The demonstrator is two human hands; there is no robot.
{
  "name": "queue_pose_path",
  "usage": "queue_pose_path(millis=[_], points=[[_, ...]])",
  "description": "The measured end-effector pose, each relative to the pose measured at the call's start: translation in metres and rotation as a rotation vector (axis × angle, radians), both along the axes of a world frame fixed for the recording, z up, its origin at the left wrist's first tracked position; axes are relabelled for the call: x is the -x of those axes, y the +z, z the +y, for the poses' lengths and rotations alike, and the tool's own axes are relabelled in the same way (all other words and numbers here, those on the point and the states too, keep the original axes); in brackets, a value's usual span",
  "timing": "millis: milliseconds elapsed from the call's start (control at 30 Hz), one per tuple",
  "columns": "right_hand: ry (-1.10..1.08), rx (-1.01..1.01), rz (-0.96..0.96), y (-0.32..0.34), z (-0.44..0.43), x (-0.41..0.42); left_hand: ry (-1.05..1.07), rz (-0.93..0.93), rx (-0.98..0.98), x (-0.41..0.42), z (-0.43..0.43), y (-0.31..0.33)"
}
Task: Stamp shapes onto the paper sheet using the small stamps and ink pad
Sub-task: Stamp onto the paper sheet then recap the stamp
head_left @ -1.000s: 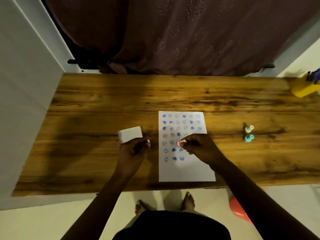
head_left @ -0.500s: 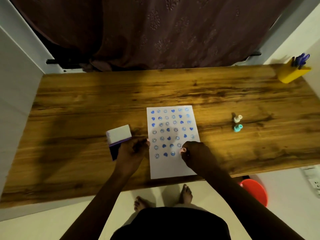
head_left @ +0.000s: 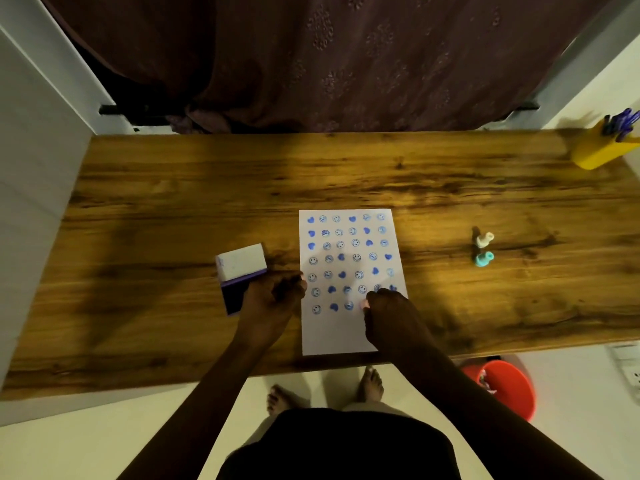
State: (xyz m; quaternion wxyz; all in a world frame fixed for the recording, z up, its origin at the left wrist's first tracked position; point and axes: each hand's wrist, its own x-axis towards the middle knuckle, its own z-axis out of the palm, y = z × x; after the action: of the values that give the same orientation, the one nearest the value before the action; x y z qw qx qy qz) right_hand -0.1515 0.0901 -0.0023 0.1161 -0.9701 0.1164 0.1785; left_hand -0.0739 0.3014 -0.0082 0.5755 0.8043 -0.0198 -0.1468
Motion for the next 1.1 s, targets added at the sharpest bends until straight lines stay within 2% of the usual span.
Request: queue_pose_path(millis=[267,533,600,700,800,900,1100], points=[[0.018,-0.003,-0.051,0.005,-0.006,-0.003,-0.046,0.031,0.01,0.004,-0.014,0.008],[-0.071,-0.181,-0.162,0.015,-0.037,-0.01,-0.104,0.051,0.041,0.01,-0.029,0.009],[-0.151,-0.302,-0.228,0.028,-0.047,-0.011,-0.128,0.061,0.071,0.013,-0.036,0.011],[-0.395,-0.75,-0.282,0.049,-0.059,-0.007,-0.153,0.086,0.143,0.017,-0.05,0.015],[-0.439,-1.041,-0.277,0.058,-0.064,0.0,-0.172,0.085,0.197,0.02,-0.068,0.021],[-0.418,-1.13,-0.287,0.055,-0.069,0.007,-0.233,0.064,0.256,0.024,-0.083,0.034],[-0.378,-1.174,-0.31,0.049,-0.083,0.013,-0.268,0.06,0.33,0.028,-0.105,0.045]])
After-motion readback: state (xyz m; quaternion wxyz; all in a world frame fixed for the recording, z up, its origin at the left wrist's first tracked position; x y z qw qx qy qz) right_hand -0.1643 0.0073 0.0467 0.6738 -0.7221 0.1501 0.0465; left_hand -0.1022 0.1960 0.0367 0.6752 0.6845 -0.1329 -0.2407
